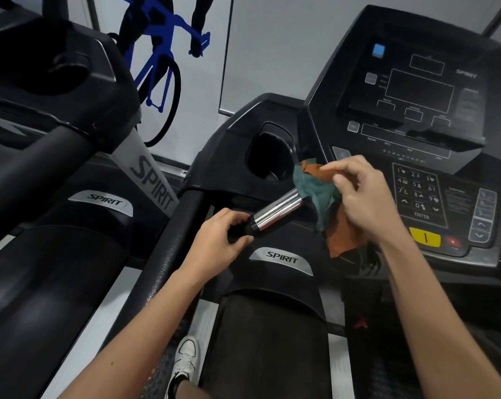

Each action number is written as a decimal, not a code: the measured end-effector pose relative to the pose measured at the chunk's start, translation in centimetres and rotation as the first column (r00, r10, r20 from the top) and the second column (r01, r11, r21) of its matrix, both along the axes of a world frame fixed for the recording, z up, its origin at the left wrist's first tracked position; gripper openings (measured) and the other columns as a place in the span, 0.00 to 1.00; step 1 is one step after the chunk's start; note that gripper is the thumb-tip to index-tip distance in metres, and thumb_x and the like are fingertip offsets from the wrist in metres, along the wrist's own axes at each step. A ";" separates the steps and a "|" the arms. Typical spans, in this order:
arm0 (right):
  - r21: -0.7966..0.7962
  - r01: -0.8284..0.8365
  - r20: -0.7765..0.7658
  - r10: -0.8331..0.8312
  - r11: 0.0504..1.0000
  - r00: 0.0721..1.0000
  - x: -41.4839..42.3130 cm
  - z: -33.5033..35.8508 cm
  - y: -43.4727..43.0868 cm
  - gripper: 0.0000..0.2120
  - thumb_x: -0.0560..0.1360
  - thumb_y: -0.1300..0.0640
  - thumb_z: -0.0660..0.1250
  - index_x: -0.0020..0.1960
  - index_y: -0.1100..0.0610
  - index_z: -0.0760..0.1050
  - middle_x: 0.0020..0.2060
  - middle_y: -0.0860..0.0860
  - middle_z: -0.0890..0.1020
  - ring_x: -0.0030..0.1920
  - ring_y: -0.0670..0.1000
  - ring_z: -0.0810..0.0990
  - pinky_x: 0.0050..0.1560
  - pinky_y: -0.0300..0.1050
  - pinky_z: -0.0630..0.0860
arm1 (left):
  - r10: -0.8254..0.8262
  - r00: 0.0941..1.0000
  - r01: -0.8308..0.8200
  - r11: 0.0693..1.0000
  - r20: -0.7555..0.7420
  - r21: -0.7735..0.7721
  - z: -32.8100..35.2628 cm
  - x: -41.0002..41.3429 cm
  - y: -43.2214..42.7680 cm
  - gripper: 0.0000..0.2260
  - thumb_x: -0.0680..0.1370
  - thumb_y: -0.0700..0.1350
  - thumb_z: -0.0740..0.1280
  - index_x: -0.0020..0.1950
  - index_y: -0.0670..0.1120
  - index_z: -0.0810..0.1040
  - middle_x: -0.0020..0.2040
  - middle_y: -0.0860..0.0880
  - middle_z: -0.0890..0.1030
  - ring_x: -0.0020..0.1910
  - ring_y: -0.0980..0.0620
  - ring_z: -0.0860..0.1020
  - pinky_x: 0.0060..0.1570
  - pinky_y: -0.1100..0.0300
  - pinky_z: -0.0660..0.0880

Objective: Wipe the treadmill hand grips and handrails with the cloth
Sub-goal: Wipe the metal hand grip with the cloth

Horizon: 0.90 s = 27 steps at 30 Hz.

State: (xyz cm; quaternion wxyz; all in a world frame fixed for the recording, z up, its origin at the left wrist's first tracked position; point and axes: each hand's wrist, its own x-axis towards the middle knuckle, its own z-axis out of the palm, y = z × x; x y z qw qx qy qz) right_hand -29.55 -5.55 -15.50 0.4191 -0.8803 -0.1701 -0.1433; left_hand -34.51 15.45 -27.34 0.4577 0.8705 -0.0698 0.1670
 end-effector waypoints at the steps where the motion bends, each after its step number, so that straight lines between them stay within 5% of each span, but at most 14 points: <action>1: -0.003 -0.001 0.010 0.001 1.000 1.000 -0.1 0.1 0.1 0.14 0.76 0.70 0.58 0.49 0.56 0.78 0.44 0.40 0.74 0.48 0.33 0.74 0.51 0.23 0.67 | 0.000 1.000 0.000 1.000 0.000 0.000 0.0 0.0 0.0 0.17 0.71 0.43 0.73 0.59 0.45 0.78 0.50 0.55 0.76 0.51 0.60 0.75 0.52 0.75 0.69; 6: 0.001 0.059 -0.047 -0.059 0.998 0.997 1.0 0.0 1.1 0.14 0.78 0.68 0.55 0.50 0.56 0.77 0.48 0.48 0.75 0.52 0.44 0.74 0.55 0.30 0.67 | 0.003 1.000 -0.002 1.000 -0.014 0.013 0.1 0.0 -0.2 0.16 0.71 0.42 0.73 0.59 0.45 0.78 0.50 0.54 0.76 0.52 0.59 0.75 0.53 0.70 0.69; 10: 0.040 0.118 0.097 -0.121 0.992 0.988 -0.8 -1.3 1.6 0.11 0.75 0.69 0.60 0.52 0.58 0.78 0.48 0.50 0.70 0.51 0.43 0.72 0.59 0.29 0.66 | -0.021 0.999 0.020 0.999 -0.043 -0.030 0.3 -0.4 -0.3 0.16 0.74 0.44 0.70 0.61 0.46 0.75 0.53 0.55 0.74 0.54 0.60 0.74 0.56 0.69 0.69; 13: 0.129 0.180 0.153 -0.199 0.975 0.968 -2.5 -3.3 2.5 0.12 0.72 0.68 0.66 0.51 0.55 0.77 0.46 0.45 0.65 0.51 0.37 0.68 0.63 0.37 0.67 | -0.067 0.998 0.064 0.976 -0.009 -0.209 1.0 -1.0 -0.7 0.16 0.73 0.50 0.68 0.60 0.51 0.75 0.53 0.57 0.73 0.54 0.62 0.74 0.56 0.69 0.70; 15: 0.206 0.205 0.105 -0.230 0.957 0.967 -3.2 -4.2 2.7 0.14 0.70 0.66 0.69 0.50 0.51 0.76 0.46 0.42 0.64 0.49 0.37 0.69 0.61 0.42 0.70 | -0.109 0.994 0.106 0.966 0.000 -0.236 1.8 -1.2 -1.2 0.17 0.71 0.57 0.69 0.57 0.54 0.76 0.52 0.57 0.73 0.53 0.62 0.73 0.54 0.73 0.68; 18: 0.293 0.170 0.014 -0.182 0.941 0.983 -3.9 -4.5 2.3 0.15 0.70 0.64 0.71 0.49 0.47 0.76 0.45 0.43 0.67 0.44 0.36 0.72 0.51 0.32 0.73 | -0.097 0.995 0.093 0.981 -0.013 -0.171 2.5 -0.8 -2.1 0.21 0.67 0.56 0.75 0.57 0.54 0.76 0.49 0.56 0.73 0.52 0.61 0.73 0.52 0.72 0.69; 20: 0.316 0.113 -0.018 -0.113 0.942 0.993 -4.1 -4.7 1.9 0.15 0.73 0.65 0.68 0.51 0.45 0.76 0.45 0.46 0.68 0.44 0.36 0.72 0.51 0.30 0.72 | -0.041 0.999 0.040 0.995 -0.007 -0.094 2.8 -0.3 -2.7 0.22 0.66 0.54 0.76 0.56 0.52 0.76 0.47 0.55 0.73 0.48 0.59 0.73 0.49 0.68 0.71; 24: 0.398 -0.024 -0.135 0.085 0.917 0.987 -4.5 -5.1 1.2 0.19 0.77 0.69 0.59 0.54 0.45 0.75 0.44 0.48 0.70 0.48 0.46 0.76 0.55 0.41 0.76 | 0.067 0.992 -0.064 0.997 0.105 -0.035 3.0 0.8 -3.0 0.09 0.70 0.47 0.74 0.45 0.45 0.80 0.35 0.54 0.72 0.35 0.56 0.71 0.38 0.57 0.73; 27: 0.372 -0.039 -0.068 0.069 0.928 0.995 -4.3 -4.3 0.3 0.19 0.75 0.72 0.59 0.53 0.50 0.77 0.44 0.52 0.74 0.39 0.43 0.79 0.44 0.34 0.78 | 0.234 0.969 -0.221 0.964 0.081 -0.147 3.7 1.6 -1.9 0.04 0.72 0.43 0.72 0.46 0.46 0.82 0.27 0.53 0.71 0.27 0.56 0.69 0.31 0.65 0.67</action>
